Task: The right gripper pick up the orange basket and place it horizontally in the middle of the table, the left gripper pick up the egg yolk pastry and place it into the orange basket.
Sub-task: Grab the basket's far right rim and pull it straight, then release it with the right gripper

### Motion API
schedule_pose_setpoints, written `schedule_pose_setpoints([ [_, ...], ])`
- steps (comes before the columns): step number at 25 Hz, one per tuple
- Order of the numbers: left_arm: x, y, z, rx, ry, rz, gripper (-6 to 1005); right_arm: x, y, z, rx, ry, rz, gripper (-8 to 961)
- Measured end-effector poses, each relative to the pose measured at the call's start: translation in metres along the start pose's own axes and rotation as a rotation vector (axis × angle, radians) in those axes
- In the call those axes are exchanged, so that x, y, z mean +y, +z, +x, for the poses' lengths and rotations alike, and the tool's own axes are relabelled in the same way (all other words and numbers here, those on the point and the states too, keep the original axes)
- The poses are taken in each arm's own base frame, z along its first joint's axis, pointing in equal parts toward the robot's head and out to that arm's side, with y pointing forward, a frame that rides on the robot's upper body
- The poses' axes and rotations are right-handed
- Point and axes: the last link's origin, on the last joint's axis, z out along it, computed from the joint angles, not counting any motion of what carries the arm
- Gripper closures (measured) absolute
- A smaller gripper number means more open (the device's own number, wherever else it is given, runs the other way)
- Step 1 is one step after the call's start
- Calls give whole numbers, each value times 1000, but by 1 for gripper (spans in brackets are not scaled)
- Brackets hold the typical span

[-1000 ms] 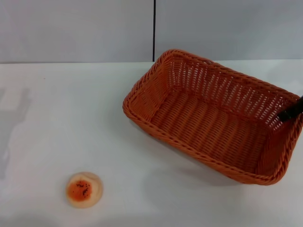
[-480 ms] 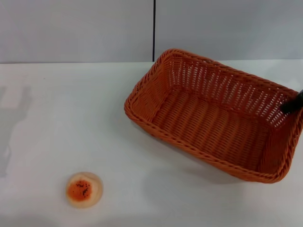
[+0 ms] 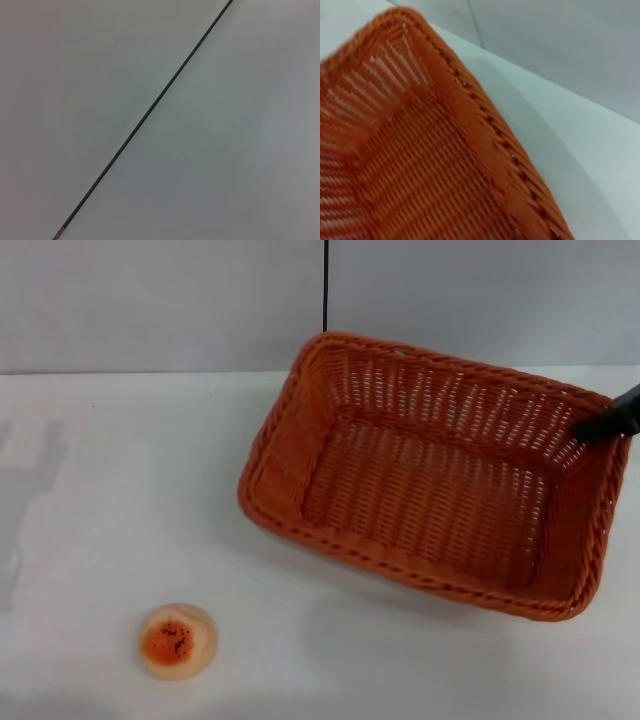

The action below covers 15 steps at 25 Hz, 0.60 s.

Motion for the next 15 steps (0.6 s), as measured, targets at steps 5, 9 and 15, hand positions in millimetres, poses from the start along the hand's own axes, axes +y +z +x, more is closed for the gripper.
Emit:
schedule_pose_setpoints([
  [5,-1,0,1,3,1,2,186,7,-5,-2,-66,-22,-62,780],
  [9,-1,0,1,3,-1,3,187,10,-8,-2,-99,-41,-93,785],
  [15,-1,0,1,3,-1,2,188,14,-15,-3,-163,-81,-148,792],
])
